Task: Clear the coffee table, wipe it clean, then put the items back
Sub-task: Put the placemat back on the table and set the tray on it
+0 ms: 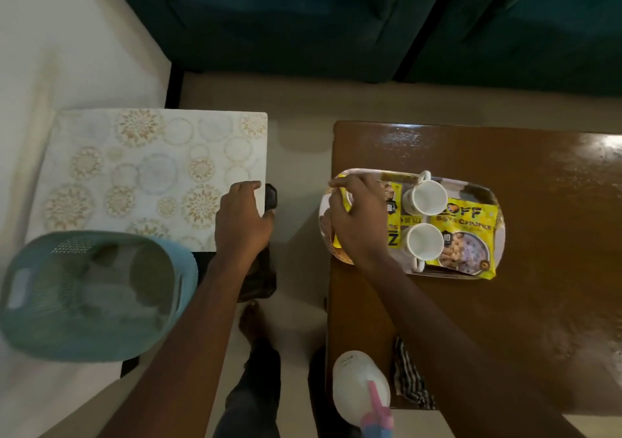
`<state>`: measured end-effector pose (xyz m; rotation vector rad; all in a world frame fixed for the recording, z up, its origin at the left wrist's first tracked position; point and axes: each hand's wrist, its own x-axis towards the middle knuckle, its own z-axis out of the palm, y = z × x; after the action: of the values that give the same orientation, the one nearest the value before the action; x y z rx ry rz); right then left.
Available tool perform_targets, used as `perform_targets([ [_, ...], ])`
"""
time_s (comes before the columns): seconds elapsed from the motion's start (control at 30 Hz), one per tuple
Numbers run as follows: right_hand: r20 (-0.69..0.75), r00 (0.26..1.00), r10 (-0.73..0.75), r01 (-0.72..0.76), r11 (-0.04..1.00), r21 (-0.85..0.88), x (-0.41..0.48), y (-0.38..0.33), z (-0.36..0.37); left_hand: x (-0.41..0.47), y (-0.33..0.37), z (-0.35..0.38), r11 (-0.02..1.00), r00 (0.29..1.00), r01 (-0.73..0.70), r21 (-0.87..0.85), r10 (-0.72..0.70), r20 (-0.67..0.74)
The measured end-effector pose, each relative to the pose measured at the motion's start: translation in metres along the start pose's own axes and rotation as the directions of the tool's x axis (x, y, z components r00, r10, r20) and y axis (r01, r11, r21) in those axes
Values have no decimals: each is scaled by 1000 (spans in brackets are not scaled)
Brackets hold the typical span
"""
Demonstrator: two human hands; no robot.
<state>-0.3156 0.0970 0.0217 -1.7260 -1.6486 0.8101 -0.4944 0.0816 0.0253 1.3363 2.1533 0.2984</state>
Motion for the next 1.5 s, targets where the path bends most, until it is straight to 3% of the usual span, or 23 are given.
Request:
perform_targets([
  [0.17, 272, 956, 107, -117, 993, 19, 6, -16, 70, 11, -22, -7, 998, 999, 45, 49, -46, 13],
  [0.33, 517, 768, 378, -455, 890, 25, 12, -21, 127, 13, -42, -8, 999, 999, 51, 16, -52, 16],
  [0.4, 553, 713, 431, -536, 844, 32, 14, -19, 147, 14, -51, -9, 999, 999, 50, -5, -50, 16],
  [0.53, 518, 706, 484, -602, 794, 80, 14, -16, 167, 12, -60, -13, 997, 999, 39, -71, -38, 10],
  [0.7, 357, 835, 418, -521, 809, 272, 17, -22, 138, 1, -54, -26, 989, 999, 22, -149, -26, -26],
  [0.83, 220, 893, 392, -447, 828, 339, 22, -21, 82, -19, -34, -46, 985, 998, 6, -173, -17, -60],
  [1.03, 93, 897, 432, -433, 816, 384, 9, -23, -26, -69, 6, -76, 976, 987, -9, -216, -26, -158],
  [1.23, 102, 863, 495, -476, 726, 497, -33, -26, -124, -140, 32, -84, 964, 973, 10, -264, -70, -218],
  [1.37, 78, 849, 523, -483, 707, 516, -69, -20, -183, -188, 50, -87, 858, 941, 87, -505, -237, -240],
  [1.5, 97, 832, 547, -503, 668, 549, -106, -10, -240, -233, 73, -80, 598, 898, 186, -780, -426, -112],
])
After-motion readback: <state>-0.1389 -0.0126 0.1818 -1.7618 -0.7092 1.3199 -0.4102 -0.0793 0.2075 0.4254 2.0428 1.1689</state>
